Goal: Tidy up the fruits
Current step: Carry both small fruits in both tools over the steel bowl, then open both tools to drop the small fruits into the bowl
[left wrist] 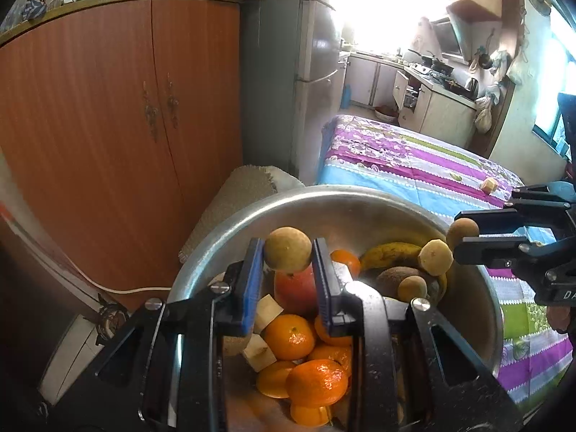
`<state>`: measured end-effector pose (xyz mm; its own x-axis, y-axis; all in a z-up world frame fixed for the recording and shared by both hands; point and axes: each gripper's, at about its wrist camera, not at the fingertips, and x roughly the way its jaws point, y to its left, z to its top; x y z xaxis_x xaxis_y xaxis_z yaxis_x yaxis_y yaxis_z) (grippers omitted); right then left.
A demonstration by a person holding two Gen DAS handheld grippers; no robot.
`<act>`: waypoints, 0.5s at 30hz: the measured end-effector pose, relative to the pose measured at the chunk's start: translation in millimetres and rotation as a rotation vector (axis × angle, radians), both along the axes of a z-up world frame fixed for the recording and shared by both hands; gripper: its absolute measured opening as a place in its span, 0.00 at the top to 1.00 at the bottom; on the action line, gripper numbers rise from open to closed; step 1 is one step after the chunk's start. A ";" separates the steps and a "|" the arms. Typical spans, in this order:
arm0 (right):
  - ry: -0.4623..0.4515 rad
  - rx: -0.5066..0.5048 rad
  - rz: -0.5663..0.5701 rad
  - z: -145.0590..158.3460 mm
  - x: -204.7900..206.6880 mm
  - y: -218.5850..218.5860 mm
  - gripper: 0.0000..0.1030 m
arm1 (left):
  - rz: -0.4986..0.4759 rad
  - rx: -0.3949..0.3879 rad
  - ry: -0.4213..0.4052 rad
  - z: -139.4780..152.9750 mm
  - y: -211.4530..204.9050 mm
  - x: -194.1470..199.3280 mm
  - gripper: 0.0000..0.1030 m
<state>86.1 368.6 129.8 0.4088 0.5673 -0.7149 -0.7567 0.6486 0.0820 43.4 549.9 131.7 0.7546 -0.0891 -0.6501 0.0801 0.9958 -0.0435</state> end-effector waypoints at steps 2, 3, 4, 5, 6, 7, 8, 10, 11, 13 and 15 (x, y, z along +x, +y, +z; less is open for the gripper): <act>0.000 0.000 -0.001 -0.1 0.6 1.3 0.72 | -0.002 0.003 0.003 -0.7 -0.1 0.6 0.73; 0.002 -0.001 -0.002 -0.5 1.3 1.9 0.72 | -0.003 0.004 0.005 -1.0 -1.1 2.1 0.73; 0.003 -0.001 -0.001 -0.6 1.2 2.5 0.72 | -0.003 0.006 0.007 -1.7 -0.2 2.4 0.73; 0.004 -0.002 0.000 -0.5 0.4 3.3 0.72 | -0.002 0.006 0.009 -2.1 0.3 2.8 0.73; 0.006 -0.004 0.001 -0.5 0.4 3.8 0.72 | -0.002 0.005 0.010 -2.0 0.3 3.3 0.73; 0.007 -0.006 0.002 -1.1 1.0 4.5 0.72 | -0.002 0.003 0.009 -1.9 0.7 3.3 0.73; 0.008 -0.007 0.002 -1.6 0.8 4.7 0.72 | -0.003 0.004 0.010 -1.9 1.1 3.3 0.73; 0.011 -0.008 0.002 -2.2 1.4 4.9 0.72 | -0.003 0.007 0.012 -2.4 1.1 3.7 0.73; 0.012 -0.009 0.002 -2.7 1.9 4.7 0.72 | -0.003 0.006 0.012 -1.7 2.3 3.4 0.73; 0.012 -0.010 -0.001 -3.2 2.8 4.3 0.72 | -0.003 0.008 0.013 -2.1 1.4 3.8 0.73; 0.013 -0.011 -0.003 -3.4 3.4 4.4 0.72 | -0.003 0.006 0.013 -1.3 2.6 3.4 0.73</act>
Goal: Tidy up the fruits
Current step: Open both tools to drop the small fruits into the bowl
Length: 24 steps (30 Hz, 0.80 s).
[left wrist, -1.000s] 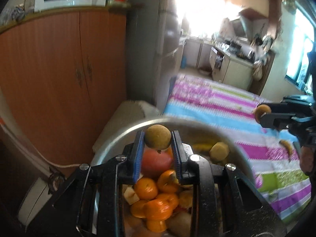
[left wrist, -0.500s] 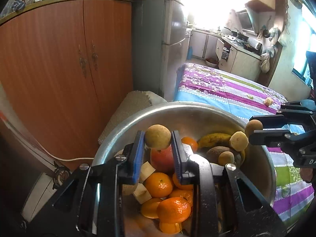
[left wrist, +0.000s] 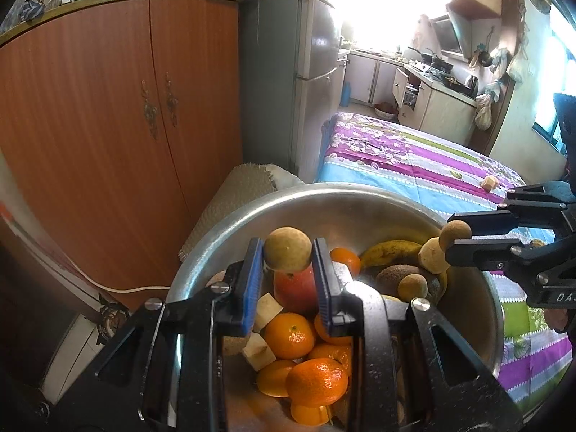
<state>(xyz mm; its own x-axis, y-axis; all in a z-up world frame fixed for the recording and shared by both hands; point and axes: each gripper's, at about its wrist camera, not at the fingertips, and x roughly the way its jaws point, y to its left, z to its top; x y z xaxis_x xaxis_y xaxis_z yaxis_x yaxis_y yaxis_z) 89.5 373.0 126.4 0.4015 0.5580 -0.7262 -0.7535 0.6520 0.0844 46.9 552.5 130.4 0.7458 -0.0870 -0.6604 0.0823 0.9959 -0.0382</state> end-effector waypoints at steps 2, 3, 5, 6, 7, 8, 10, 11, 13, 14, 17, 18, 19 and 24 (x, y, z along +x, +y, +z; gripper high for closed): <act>0.001 0.000 0.000 -0.3 0.4 -0.1 0.72 | -0.001 0.001 0.001 0.3 -0.1 0.4 0.73; 0.001 -0.001 0.001 -0.6 0.6 -0.1 0.72 | 0.000 0.002 0.001 0.5 -0.5 0.4 0.73; 0.002 -0.001 0.001 -0.3 0.5 0.0 0.72 | 0.001 -0.002 0.001 1.3 0.7 0.3 0.73; 0.003 -0.002 0.002 -0.7 0.8 -0.1 0.72 | 0.002 -0.001 0.001 0.8 0.0 0.3 0.73; 0.003 -0.004 0.001 -1.6 0.9 0.4 0.72 | 0.002 -0.001 0.001 0.2 -0.5 0.2 0.73; 0.000 -0.009 0.000 -2.7 1.1 0.7 0.72 | 0.004 -0.001 0.002 0.4 0.0 -0.2 0.73; -0.002 -0.018 -0.003 -6.6 1.3 2.3 0.72 | 0.007 -0.001 0.001 0.4 -1.1 -0.8 0.73; 0.005 -0.021 -0.003 -9.5 2.1 3.1 0.71 | 0.007 0.000 0.006 -0.2 -1.2 0.0 0.72; 0.024 -0.027 -0.008 -18.0 4.6 4.2 0.70 | 0.023 0.005 0.010 -0.1 -0.7 0.5 0.52; 0.034 -0.035 -0.015 -22.9 6.2 3.9 0.65 | 0.028 0.006 0.005 0.9 -0.5 -0.2 0.45; 0.032 -0.048 -0.047 -30.9 7.2 -3.2 0.63 | 0.043 0.012 -0.012 6.0 -2.2 -2.9 0.33; 0.007 -0.039 -0.072 -27.8 4.8 -10.5 0.63 | 0.049 0.007 -0.020 8.2 -3.4 -4.5 0.33; -0.018 -0.005 -0.095 -20.3 0.3 -22.9 0.63 | 0.054 0.007 -0.039 13.0 -6.4 -7.2 0.33; -0.252 0.152 -0.290 23.8 -45.7 -125.4 0.15 | -0.034 0.026 -0.206 60.4 -73.0 -37.9 0.14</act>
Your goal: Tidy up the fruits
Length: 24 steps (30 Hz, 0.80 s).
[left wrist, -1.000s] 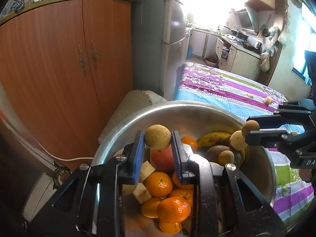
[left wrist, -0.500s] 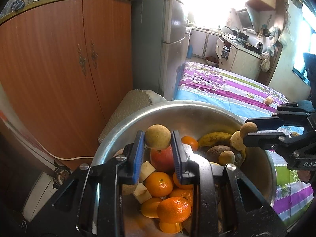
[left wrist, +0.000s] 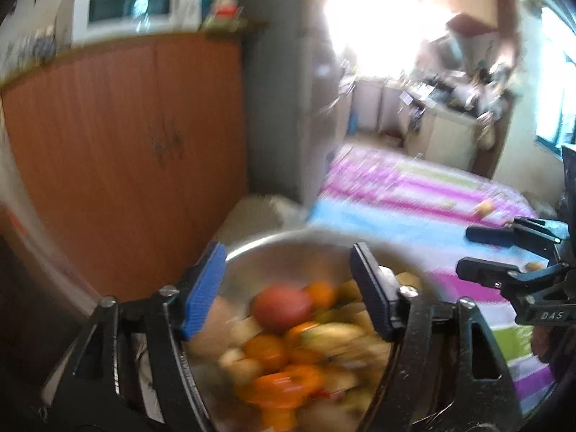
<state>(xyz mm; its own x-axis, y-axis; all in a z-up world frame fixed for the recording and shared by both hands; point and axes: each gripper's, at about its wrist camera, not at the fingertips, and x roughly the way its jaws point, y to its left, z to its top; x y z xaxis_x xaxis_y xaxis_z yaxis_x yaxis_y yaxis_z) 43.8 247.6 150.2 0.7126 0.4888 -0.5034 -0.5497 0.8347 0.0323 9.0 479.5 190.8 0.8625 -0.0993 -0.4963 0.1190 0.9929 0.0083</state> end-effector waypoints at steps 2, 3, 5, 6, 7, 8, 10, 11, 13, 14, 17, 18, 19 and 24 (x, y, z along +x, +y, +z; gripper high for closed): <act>-0.113 0.014 -0.131 4.4 -21.3 -53.5 0.00 | -0.080 0.024 -0.088 16.4 -45.5 -17.0 0.00; -0.135 0.016 -0.182 3.0 -27.0 -73.4 0.00 | -0.136 0.025 -0.133 22.3 -74.5 -25.0 0.00; -0.113 0.001 -0.285 -8.4 -30.6 -116.8 0.00 | -0.205 -0.010 -0.156 24.1 -113.5 -29.2 0.00; -0.070 -0.009 -0.338 -18.5 -27.4 -139.0 0.00 | -0.233 -0.027 -0.152 20.1 -135.3 -27.9 0.00; -0.010 -0.024 -0.398 -30.6 -22.1 -159.2 0.00 | -0.259 -0.044 -0.125 12.8 -154.1 -22.7 0.00; 0.077 -0.048 -0.450 -46.1 -15.2 -178.0 0.00 | -0.309 -0.073 -0.063 -1.1 -178.6 -11.0 0.00; 0.244 -0.072 -0.466 -75.2 -4.6 -199.8 0.00 | -0.376 -0.099 0.033 -26.7 -207.5 13.7 0.00; 0.311 -0.073 -0.458 -90.3 -2.0 -207.3 0.00 | -0.368 -0.091 0.091 -46.1 -221.5 29.9 0.00; 0.388 -0.095 -0.456 -113.1 -0.5 -214.3 0.00 | -0.331 -0.072 0.204 -86.0 -238.3 63.1 0.00; 0.416 -0.111 -0.468 -121.5 1.9 -216.6 0.00 | -0.293 -0.064 0.262 -104.6 -242.5 78.3 0.00; 0.438 -0.143 -0.500 -131.8 1.1 -224.1 0.00 | -0.236 -0.048 0.377 -144.1 -249.1 105.0 0.00; 0.447 -0.147 -0.503 -131.2 1.2 -224.8 0.00 | -0.223 -0.045 0.400 -154.2 -249.5 105.6 0.00; 0.453 -0.149 -0.502 -130.3 0.9 -225.4 0.00 | -0.217 -0.041 0.418 -160.4 -249.0 108.0 0.00; 0.439 -0.199 -0.542 -131.1 8.4 -214.8 0.00 | -0.204 -0.019 0.452 -169.6 -249.6 111.8 0.00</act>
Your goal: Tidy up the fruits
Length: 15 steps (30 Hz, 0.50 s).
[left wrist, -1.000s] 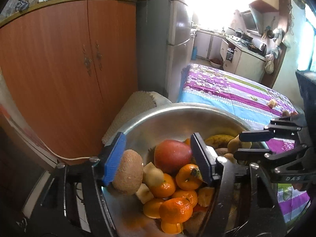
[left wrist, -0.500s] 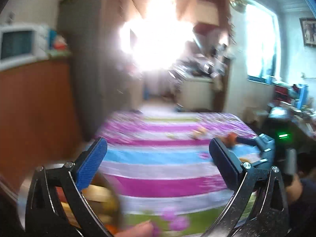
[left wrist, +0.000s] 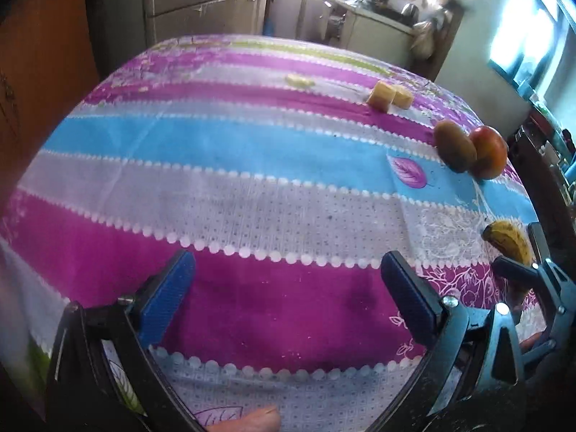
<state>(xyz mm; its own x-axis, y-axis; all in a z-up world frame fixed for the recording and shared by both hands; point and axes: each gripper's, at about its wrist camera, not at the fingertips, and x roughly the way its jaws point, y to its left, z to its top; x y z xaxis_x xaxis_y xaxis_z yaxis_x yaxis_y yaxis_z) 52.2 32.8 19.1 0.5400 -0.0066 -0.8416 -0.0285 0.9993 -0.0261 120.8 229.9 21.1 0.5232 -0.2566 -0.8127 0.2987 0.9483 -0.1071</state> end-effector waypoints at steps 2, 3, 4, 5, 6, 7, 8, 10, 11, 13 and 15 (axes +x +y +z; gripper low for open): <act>-0.003 -0.001 -0.021 -5.4 -2.7 -2.5 0.00 | 0.000 0.037 -0.001 -1.8 -5.3 -1.2 0.00; -0.006 0.000 -0.027 -3.3 -5.1 -4.7 0.00 | 0.000 0.076 -0.002 -3.6 -10.4 -1.5 0.00; -0.008 0.000 -0.029 -2.4 -8.2 -3.6 0.00 | 0.000 0.114 -0.002 -4.4 -14.9 -1.9 0.00; -0.008 -0.002 -0.029 -4.2 -4.1 3.1 0.00 | 0.002 0.122 -0.002 -4.2 -16.7 -1.9 0.00; -0.007 -0.001 -0.029 -4.0 -4.0 3.3 0.00 | 0.003 0.118 -0.002 -4.1 -15.7 -1.6 0.00; -0.006 -0.002 -0.029 -4.3 -3.6 4.1 0.00 | 0.001 0.116 -0.001 -4.6 -15.8 -0.1 0.00; -0.004 -0.002 -0.027 -4.4 -2.8 3.5 0.00 | 0.003 0.117 -0.003 -5.3 -15.9 -0.2 0.00; -0.002 -0.003 -0.026 -3.3 -2.1 4.7 0.00 | 0.005 0.116 -0.002 -5.0 -14.4 -0.3 0.00; -0.004 -0.004 -0.025 -4.0 -1.6 5.6 0.00 | 0.004 0.116 -0.003 -5.1 -14.3 -0.1 0.00; -0.005 -0.004 -0.024 -5.5 -0.1 6.1 0.00 | 0.003 0.117 -0.002 -5.0 -14.7 -0.6 0.00; -0.006 -0.004 -0.023 -6.4 -0.2 6.7 0.00 | 0.004 0.116 -0.005 -4.6 -14.7 -1.1 0.00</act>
<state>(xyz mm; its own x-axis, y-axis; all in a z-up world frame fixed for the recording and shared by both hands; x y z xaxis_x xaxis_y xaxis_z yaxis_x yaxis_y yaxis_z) 52.0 39.5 12.7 0.5445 -0.0219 -0.8385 -0.0056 0.9995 -0.0298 119.7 215.3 16.5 0.5282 -0.1591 -0.8341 0.2956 0.9553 0.0049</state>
